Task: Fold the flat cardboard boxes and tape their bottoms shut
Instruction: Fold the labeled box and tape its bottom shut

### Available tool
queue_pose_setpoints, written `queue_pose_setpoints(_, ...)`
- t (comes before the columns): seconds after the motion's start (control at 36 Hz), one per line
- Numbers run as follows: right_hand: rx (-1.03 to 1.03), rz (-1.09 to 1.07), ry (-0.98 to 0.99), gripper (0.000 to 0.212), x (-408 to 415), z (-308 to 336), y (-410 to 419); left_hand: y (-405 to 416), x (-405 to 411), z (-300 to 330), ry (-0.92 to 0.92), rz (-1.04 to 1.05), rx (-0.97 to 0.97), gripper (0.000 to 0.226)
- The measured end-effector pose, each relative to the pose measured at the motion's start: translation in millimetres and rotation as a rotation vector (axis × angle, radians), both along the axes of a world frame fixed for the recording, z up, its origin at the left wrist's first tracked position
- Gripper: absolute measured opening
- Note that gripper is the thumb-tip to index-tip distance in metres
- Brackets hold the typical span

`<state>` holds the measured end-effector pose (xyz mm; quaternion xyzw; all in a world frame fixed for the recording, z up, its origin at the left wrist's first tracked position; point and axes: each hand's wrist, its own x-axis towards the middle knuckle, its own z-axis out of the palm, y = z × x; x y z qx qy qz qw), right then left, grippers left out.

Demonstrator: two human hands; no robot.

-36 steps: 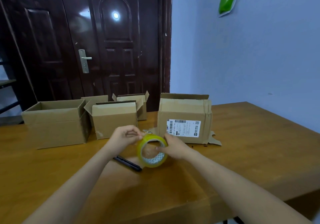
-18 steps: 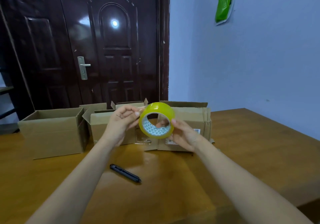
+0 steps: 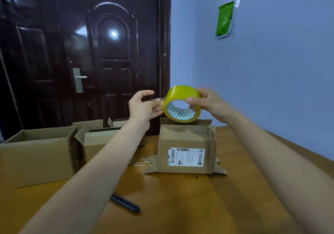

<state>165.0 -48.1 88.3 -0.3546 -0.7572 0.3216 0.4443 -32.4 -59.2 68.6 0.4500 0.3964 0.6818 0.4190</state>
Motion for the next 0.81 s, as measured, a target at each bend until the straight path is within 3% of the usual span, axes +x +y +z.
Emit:
queue_pose_setpoints(0.08,0.074,-0.099,-0.176,0.025,13.9,21.5,0.3,11.9,8.8,16.6,-0.018,-0.006,-0.029,0.029)
queue_pose_setpoints(0.17,0.112,-0.280,-0.583,0.030,35.4,35.3,6.7,22.7,6.2,32.0,-0.090,-0.018,-0.046,0.031)
queue_pose_setpoints(0.22,0.109,-0.417,-0.852,0.041,47.8,36.9,13.8,26.3,8.7,38.4,-0.030,-0.033,-0.037,0.032)
queue_pose_setpoints(0.25,0.097,-0.452,-0.896,0.043,53.6,37.6,16.7,27.3,12.1,39.6,0.005,-0.042,-0.034,0.032)
queue_pose_setpoints(0.36,0.046,-0.374,-0.698,0.046,72.6,47.0,13.5,35.6,18.1,42.3,-0.011,-0.052,-0.049,0.030)
queue_pose_setpoints(0.44,-0.022,-0.161,-0.360,0.060,89.6,41.8,14.8,43.1,8.9,44.8,0.023,-0.075,-0.050,0.032)
queue_pose_setpoints(0.53,-0.163,0.097,-0.036,0.054,106.0,26.3,23.8,43.3,3.7,48.7,0.099,-0.103,-0.041,0.032)
queue_pose_setpoints(0.58,-0.222,0.176,0.068,0.052,111.8,18.4,27.9,41.6,2.8,52.6,0.143,-0.106,-0.023,0.031)
queue_pose_setpoints(0.64,-0.247,0.175,0.061,0.051,113.9,13.9,29.6,40.1,2.9,55.3,0.202,-0.098,-0.003,0.032)
queue_pose_setpoints(0.69,-0.238,0.075,-0.075,0.049,112.5,14.4,28.0,41.9,1.0,54.6,0.310,-0.046,0.031,0.034)
queue_pose_setpoints(0.81,0.010,-0.372,-0.637,0.044,107.0,22.2,27.9,46.9,-6.1,48.2,0.479,0.085,0.102,0.041)
